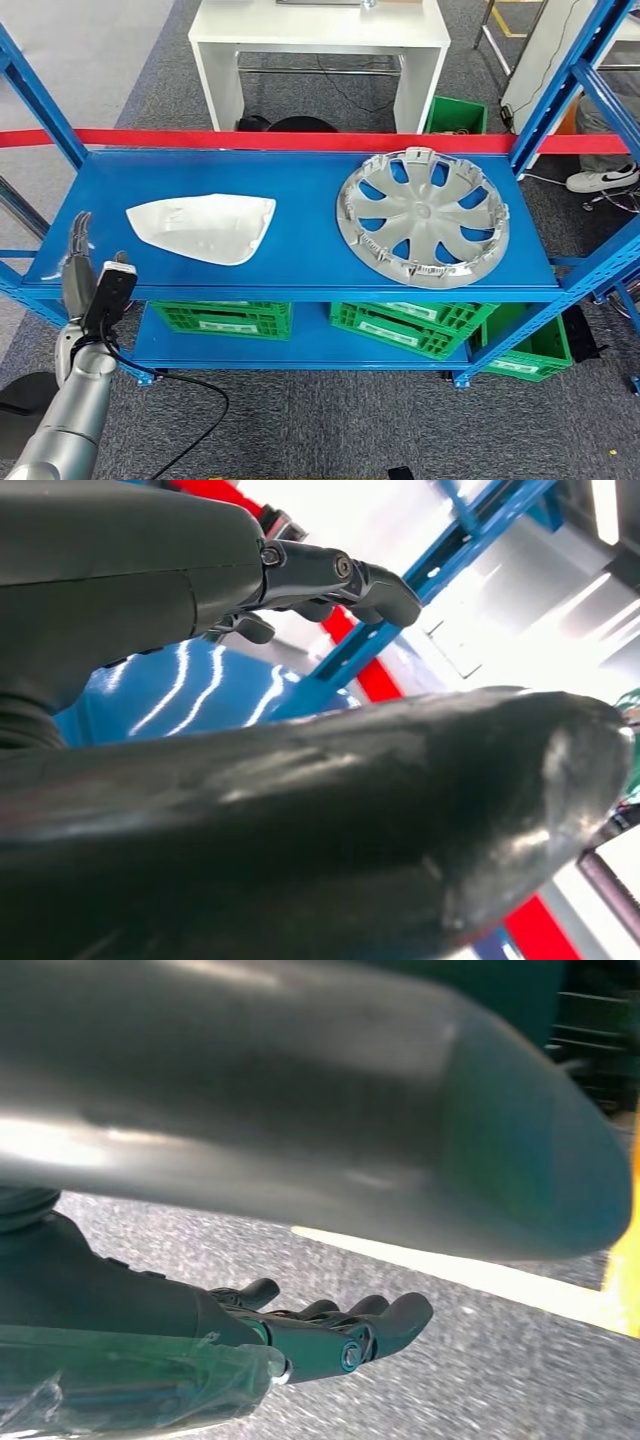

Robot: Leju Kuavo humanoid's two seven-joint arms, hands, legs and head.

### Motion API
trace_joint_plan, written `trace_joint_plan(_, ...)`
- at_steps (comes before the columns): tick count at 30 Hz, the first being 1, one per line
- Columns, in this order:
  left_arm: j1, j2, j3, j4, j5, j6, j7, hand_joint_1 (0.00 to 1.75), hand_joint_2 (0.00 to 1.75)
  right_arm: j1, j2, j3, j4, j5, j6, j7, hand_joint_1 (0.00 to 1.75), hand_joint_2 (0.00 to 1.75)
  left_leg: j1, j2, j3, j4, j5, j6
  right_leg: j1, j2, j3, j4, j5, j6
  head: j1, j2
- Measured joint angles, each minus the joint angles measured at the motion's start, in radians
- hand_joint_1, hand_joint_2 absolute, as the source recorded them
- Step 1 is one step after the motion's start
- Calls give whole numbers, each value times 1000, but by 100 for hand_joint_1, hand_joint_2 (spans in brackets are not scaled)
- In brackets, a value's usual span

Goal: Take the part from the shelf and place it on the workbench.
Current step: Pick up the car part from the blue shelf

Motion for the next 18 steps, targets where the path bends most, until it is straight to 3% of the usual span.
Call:
trace_joint_plan(1,0,-1,0,2,2,0,-2,0,0,0,-1,0,0,1,0,1,0,0,-2,-1,2,3,-5,-1,0,1,8,-36,18,-2,-1,0)
trace_joint_plan(3,-3,-2,1,4,5,0,-3,0,0,-1,-1,0,0,1,0,1,0,0,-4,-2,1,6,-10,-1,0,3,17,-57,17,-1,-4,0)
trace_joint_plan(10,-9,-5,0,4,7,-9,-5,0,0,-5,-1,-1,0,7,0,-8,0,0,-3,2,7,-6,-10,-10,3,9,16,-56,12,-11,-6,0)
trace_joint_plan(18,-11,-5,0,3,6,-10,-4,0,0,-7,-1,-1,0,8,0,-14,0,0,-2,2,8,-7,-9,-15,3,9,18,-56,13,-12,-5,0)
